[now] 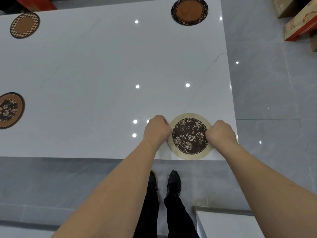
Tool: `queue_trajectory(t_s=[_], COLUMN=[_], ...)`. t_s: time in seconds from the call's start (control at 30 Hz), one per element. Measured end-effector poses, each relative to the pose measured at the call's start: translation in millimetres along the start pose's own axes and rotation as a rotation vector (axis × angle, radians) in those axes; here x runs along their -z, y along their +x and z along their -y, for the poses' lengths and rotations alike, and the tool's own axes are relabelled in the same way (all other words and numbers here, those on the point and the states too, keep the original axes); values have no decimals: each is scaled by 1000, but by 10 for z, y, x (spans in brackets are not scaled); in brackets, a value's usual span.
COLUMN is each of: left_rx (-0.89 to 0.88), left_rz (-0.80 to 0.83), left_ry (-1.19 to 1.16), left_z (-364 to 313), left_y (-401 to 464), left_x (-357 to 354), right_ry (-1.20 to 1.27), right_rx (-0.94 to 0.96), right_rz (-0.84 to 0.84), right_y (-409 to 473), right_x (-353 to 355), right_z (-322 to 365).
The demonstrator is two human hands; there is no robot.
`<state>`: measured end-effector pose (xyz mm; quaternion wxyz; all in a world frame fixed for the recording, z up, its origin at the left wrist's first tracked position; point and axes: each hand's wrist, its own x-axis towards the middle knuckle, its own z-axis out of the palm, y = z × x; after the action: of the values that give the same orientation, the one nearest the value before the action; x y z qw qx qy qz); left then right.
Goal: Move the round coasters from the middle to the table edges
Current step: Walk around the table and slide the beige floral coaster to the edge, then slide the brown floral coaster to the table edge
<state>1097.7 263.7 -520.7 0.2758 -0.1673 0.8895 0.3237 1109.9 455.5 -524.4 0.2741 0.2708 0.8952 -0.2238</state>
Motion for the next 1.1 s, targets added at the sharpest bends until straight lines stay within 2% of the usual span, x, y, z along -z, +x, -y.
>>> queue_trajectory(t_s=[0.1,0.2,0.33,0.67,1.1], left_rx=[-120,-330,-442,-213,38], left_rz=[-64,-144,-201,-337,-472], left_ry=[190,471,587,490,356], left_z=[2,94,280,1097,2914], left_y=[-47,-111,-166,-369,-779], left_x=[-1,43,254,1104,2509], right_ry=[-168,-360,-385,-510,-568], right_rx=[27,211,422,708,921], right_rz=[-75,-178,-134,-41,-6], right_y=[-55,-142,-273,-852,-2012], right_x=[30,68,66,-396,-1491], right_z=[34,109,345,1284,2958])
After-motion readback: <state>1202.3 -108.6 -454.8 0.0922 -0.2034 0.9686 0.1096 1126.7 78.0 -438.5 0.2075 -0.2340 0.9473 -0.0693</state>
